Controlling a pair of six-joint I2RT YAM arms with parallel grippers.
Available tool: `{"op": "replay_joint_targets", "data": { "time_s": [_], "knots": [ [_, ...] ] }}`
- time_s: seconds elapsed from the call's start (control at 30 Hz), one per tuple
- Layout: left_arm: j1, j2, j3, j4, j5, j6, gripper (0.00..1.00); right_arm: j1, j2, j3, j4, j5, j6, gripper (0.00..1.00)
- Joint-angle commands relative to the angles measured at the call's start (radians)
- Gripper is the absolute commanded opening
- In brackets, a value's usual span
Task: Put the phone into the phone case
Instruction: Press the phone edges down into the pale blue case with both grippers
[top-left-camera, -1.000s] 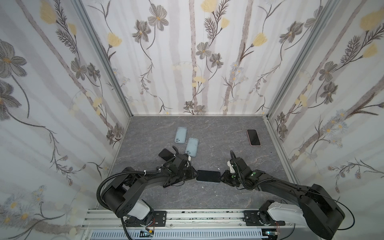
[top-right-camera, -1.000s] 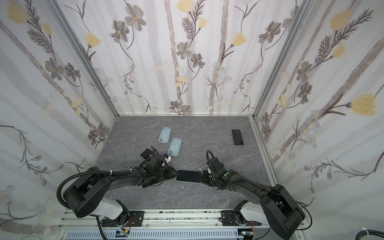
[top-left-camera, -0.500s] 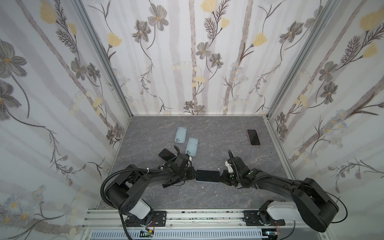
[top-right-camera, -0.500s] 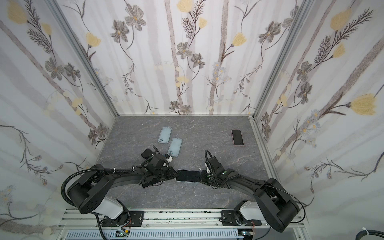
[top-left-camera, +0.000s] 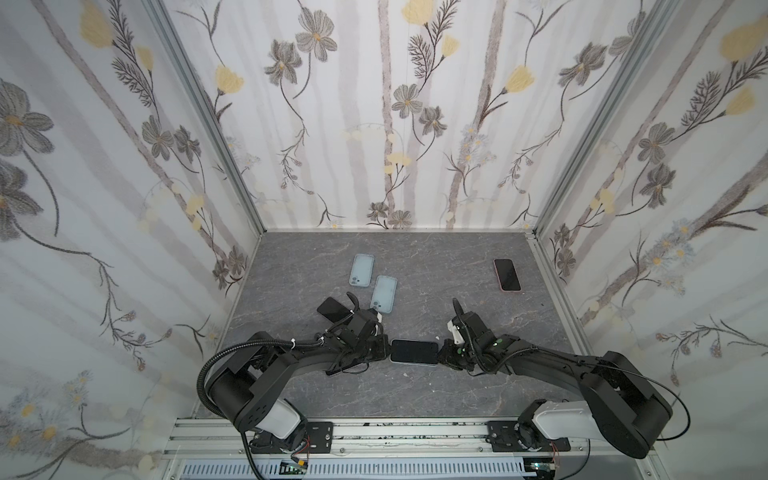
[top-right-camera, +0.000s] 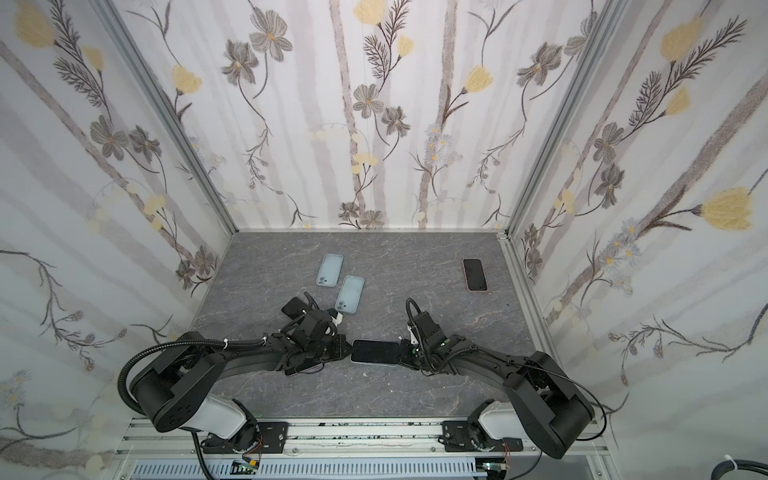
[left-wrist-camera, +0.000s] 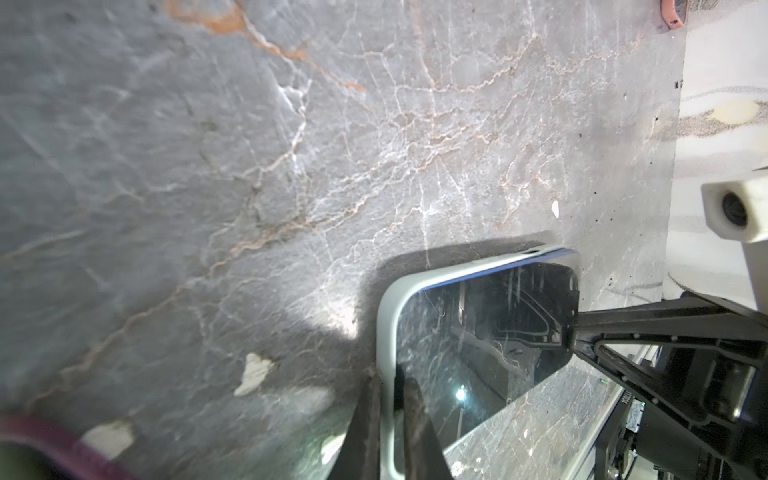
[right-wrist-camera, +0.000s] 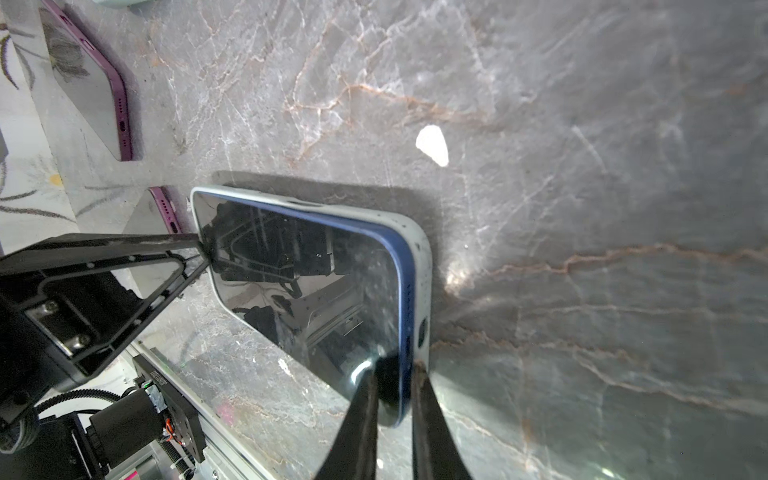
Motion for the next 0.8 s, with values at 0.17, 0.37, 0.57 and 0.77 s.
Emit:
{"op": "replay_joint_targets", "data": {
  "time_s": [0.17,0.37,0.57,0.77],
  "knots": [
    [-0.003,-0.003,-0.015,-0.087,-0.052,0.023,0.1,0.006,-0.004,0.033,-0.119,0.046,-0.029,0.15],
    [-0.003,0.007,-0.01,-0.08,-0.046,0.026,0.09,0.007,-0.001,0.035,-0.132,0.047,-0.035,0.1],
    [-0.003,0.016,-0.007,-0.071,-0.034,0.025,0.09,0.01,0.04,0.02,-0.125,0.039,-0.035,0.03],
    [-0.003,0.016,-0.01,-0.068,-0.032,0.024,0.09,0.02,0.099,0.02,-0.168,0.069,-0.046,0.02]
  ]
}}
